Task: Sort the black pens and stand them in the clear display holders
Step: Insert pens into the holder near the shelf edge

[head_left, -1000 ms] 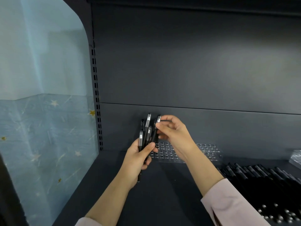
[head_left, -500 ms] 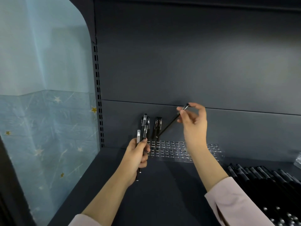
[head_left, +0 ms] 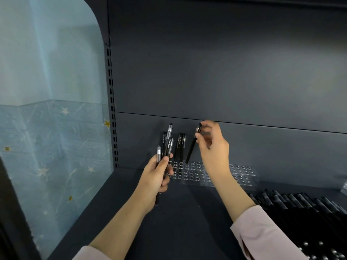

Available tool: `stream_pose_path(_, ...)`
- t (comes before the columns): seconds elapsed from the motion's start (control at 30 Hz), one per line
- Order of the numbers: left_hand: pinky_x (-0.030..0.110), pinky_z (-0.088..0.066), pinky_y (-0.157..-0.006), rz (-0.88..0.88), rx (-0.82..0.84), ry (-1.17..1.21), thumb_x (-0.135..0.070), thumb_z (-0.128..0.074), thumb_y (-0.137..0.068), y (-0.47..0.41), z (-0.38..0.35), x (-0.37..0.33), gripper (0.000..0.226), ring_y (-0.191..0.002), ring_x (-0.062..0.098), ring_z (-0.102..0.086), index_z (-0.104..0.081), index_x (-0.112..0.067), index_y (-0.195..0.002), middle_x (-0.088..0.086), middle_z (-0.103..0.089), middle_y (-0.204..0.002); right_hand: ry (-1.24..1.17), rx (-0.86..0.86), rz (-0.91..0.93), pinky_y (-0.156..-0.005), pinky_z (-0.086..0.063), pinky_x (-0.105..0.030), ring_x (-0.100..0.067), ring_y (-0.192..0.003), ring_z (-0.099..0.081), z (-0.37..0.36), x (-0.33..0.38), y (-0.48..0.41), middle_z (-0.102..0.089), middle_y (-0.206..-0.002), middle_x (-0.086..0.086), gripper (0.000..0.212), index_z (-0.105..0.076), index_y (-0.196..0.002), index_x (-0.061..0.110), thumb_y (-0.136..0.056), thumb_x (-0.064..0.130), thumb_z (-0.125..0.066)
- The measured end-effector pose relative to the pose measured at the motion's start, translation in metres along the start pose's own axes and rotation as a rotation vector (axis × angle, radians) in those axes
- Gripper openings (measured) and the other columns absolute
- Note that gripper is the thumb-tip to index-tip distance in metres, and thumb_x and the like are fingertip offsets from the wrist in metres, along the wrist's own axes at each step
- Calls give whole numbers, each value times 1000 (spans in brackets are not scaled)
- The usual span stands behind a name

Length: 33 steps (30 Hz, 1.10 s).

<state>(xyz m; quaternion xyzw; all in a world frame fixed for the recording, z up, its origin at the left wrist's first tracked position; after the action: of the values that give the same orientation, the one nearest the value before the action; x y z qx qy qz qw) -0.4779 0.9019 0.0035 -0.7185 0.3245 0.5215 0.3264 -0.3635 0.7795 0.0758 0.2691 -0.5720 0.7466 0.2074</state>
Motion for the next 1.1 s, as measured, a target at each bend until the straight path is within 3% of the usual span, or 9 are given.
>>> stream_pose_path(0.2, 20, -26, -36, -2, -1, 18, -20, -44, -103, 1, 0, -1, 19, -45, 8, -37, -60, -12, -111, -1, -58, -66, 15, -17, 9, -80, -52, -19, -6, -87, -66, 0, 0, 0, -63, -101, 11, 27, -54, -118, 26, -94, 14, -60)
stream_pose_path(0.37, 20, -29, -40, -36, 24, -15, -22, -48, -102, 3, -2, -1, 18, -49, 8, -41, -63, -18, -111, -2, -63, -70, 54, 31, 3, -77, -50, -12, -2, -86, -65, -1, -1, -1, -63, -97, 14, 27, -55, -115, 25, -92, 11, -61)
stream_pose_path(0.43, 21, -28, -41, -38, 29, -31, -24, -48, -102, 4, -2, -1, 18, -50, 8, -41, -64, -20, -110, -3, -63, -71, 96, 66, 22, -79, -51, -15, -2, -85, -64, -6, -4, 0, -64, -96, 14, 26, -57, -113, 23, -91, 9, -62)
stream_pose_path(0.53, 21, -26, -42, -42, 25, -43, -25, -48, -102, 3, -2, -1, 19, -49, 8, -39, -64, -20, -111, -2, -63, -72, 252, 122, 72, -81, -53, -24, -9, -84, -61, -14, -11, 2, -63, -106, 4, 29, -61, -116, 20, -91, 7, -62)
stream_pose_path(0.73, 21, -25, -42, -35, 22, -54, -25, -49, -101, 3, -1, -2, 16, -47, 8, -39, -60, -16, -109, -3, -68, -72, 283, 144, 15, -84, -46, -17, 0, -83, -50, -9, -19, 1, -57, -112, 3, 29, -67, -117, 17, -92, 4, -57)
stream_pose_path(0.9, 20, -26, -41, -30, 16, -35, -24, -49, -101, 2, -2, -2, 18, -47, 8, -39, -61, -14, -110, -3, -67, -72, 84, 154, -8, -76, -46, -11, -5, -86, -58, -11, -3, 3, -61, -100, 8, 24, -64, -117, 21, -93, 19, -60)
stream_pose_path(1.03, 22, -25, -42, -31, 45, -36, -24, -50, -101, 4, -5, -3, 18, -47, 9, -39, -60, -13, -112, -1, -69, -74, -220, 300, -208, -81, -54, -30, -11, -92, -65, -21, 9, 3, -70, -96, 2, 16, -68, -105, 22, -88, 25, -67)
stream_pose_path(1.1, 23, -24, -43, -33, 63, -39, -24, -50, -101, 5, -6, -3, 18, -48, 10, -40, -60, -13, -112, 0, -70, -76, -308, 318, -249, -77, -56, -31, -15, -90, -67, -24, 12, 4, -71, -96, -4, 14, -69, -101, 18, -87, 19, -70)
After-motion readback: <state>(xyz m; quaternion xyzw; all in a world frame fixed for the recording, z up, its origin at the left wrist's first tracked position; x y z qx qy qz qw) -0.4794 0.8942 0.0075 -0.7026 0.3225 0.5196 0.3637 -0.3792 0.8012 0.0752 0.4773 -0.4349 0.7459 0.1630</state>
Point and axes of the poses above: each hand's wrist, its own y-axis away from the middle knuckle, its own z-axis out of the back of the hand, x = y × z, the point moved 4 cm from there along -y, towards the middle knuckle
